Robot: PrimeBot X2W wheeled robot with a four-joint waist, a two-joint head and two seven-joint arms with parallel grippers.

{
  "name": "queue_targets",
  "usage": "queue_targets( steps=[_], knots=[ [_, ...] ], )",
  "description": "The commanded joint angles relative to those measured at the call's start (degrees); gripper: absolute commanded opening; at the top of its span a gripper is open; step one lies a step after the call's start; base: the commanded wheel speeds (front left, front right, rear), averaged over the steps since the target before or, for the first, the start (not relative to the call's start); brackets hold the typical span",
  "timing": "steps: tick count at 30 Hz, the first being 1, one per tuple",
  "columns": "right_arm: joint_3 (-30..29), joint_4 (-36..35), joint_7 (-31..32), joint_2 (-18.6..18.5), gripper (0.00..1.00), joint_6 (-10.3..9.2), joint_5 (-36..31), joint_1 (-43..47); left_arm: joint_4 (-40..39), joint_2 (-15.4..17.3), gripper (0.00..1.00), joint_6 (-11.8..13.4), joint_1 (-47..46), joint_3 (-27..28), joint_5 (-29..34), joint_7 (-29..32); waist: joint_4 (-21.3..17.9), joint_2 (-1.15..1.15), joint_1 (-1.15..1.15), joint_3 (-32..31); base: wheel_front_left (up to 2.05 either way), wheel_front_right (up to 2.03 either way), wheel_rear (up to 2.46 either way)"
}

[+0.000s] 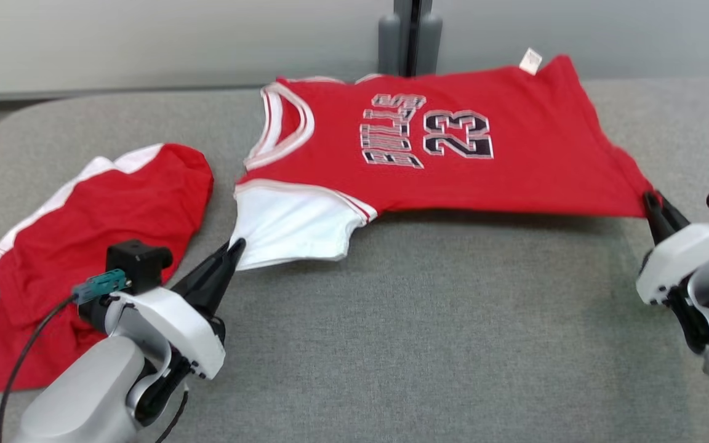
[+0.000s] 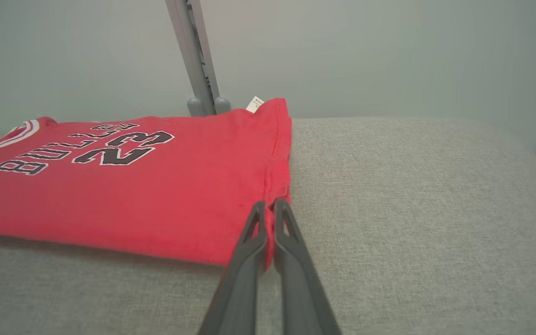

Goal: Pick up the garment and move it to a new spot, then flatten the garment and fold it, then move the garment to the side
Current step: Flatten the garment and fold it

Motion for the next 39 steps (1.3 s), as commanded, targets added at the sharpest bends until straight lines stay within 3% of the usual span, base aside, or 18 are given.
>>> queue_targets(
  steps=[1,13,24,33,39],
  knots=[
    [1.49,-0.63,0.95,-1.43,0.00,-0.12,1.08,1.73,-2.00,2.29,0.00,0.01,0.88,-1.15,-2.79,0.88,0.33,0.00,0.00,-2.76,0.00,0.00,0.00],
    [15.16,-11.14,11.59,-10.12,0.00,-0.12,13.79,12.19,-18.61,15.93,0.00,0.00,7.41,-14.74,-17.81,5.09,-0.40,0.00,0.00,-10.54,0.00,0.00,0.00],
    [23.80,-23.78,22.22,-20.34,0.00,-0.12,24.73,17.87,-29.80,25.57,0.00,0.00,10.66,-22.49,-24.12,10.67,-1.56,0.00,0.00,-13.08,0.00,0.00,0.00],
    [28.23,-32.53,30.39,-27.17,0.00,-0.12,29.89,20.20,-35.54,30.25,0.00,0.00,12.09,-25.23,-25.48,14.91,-2.23,0.00,0.00,-13.59,0.00,0.00,0.00],
    [27.59,-33.72,31.01,-28.29,0.00,-0.12,30.59,17.99,-35.56,30.39,0.00,0.77,9.07,-23.77,-23.78,14.82,-2.57,0.00,0.00,-12.92,0.00,0.00,0.00]
  ],
)
